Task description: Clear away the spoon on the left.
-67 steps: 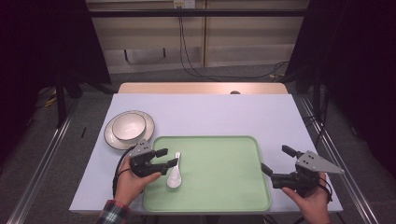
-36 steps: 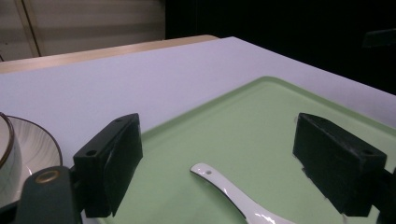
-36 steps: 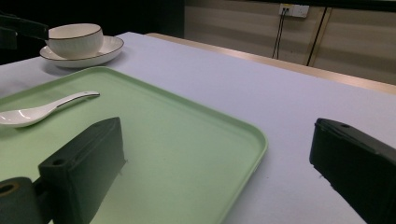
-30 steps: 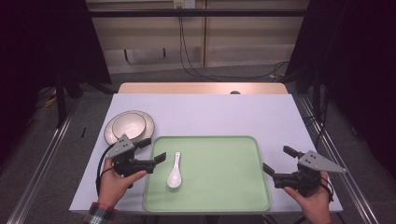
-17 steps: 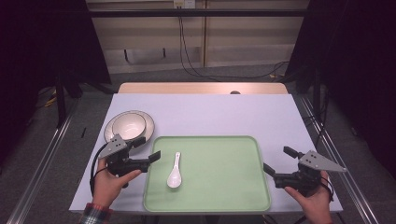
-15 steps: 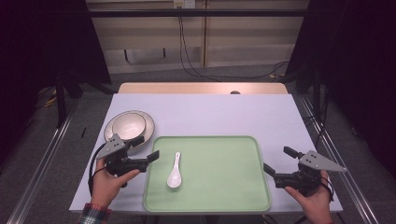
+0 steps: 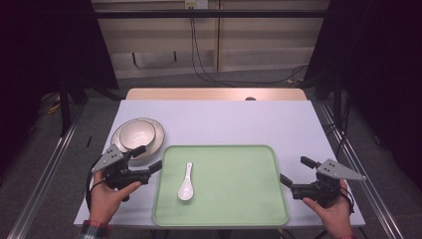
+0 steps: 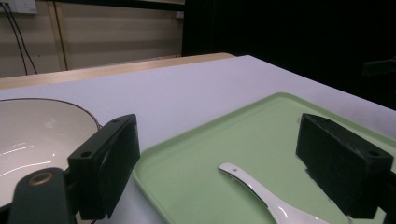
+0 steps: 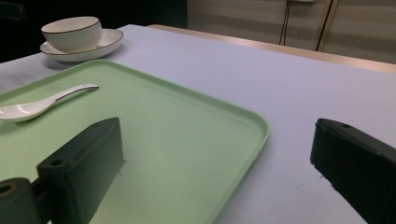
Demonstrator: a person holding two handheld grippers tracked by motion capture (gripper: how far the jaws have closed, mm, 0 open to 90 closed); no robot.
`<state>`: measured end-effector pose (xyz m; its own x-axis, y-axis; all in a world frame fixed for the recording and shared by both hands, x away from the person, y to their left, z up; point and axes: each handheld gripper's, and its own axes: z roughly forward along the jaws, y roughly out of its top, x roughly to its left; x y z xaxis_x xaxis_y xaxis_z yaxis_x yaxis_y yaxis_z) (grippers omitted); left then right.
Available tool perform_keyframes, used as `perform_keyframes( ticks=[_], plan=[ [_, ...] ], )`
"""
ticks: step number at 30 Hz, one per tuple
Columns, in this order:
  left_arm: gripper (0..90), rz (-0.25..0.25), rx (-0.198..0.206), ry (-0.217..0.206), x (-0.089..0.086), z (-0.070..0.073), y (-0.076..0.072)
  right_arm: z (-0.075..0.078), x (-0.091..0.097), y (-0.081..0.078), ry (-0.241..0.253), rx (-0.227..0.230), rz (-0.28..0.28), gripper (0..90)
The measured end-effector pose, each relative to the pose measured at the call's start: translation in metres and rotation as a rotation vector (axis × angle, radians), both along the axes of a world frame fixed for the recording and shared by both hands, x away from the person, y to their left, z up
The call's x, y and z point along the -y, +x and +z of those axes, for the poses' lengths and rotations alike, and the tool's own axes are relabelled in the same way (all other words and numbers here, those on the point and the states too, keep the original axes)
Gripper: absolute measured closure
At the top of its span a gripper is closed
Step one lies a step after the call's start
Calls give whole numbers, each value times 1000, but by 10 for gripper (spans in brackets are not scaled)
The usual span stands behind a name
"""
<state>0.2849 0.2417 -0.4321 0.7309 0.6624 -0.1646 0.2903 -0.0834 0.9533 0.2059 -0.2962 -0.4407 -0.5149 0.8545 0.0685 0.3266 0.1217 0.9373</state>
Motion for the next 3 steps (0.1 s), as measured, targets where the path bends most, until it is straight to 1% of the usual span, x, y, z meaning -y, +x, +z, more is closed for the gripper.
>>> perform_keyframes(
  ticks=[1,2,3],
  plan=[
    [133,-6,2,7,-1,0,0,-1,0,1,-3,-3,0,19],
    [133,3,1,-4,-2,-1,-1,-1,-1,2,-3,-8,0,18],
    [132,-3,-2,4,-3,-1,-2,-2,-1,4,-5,-12,0,17]
  ],
)
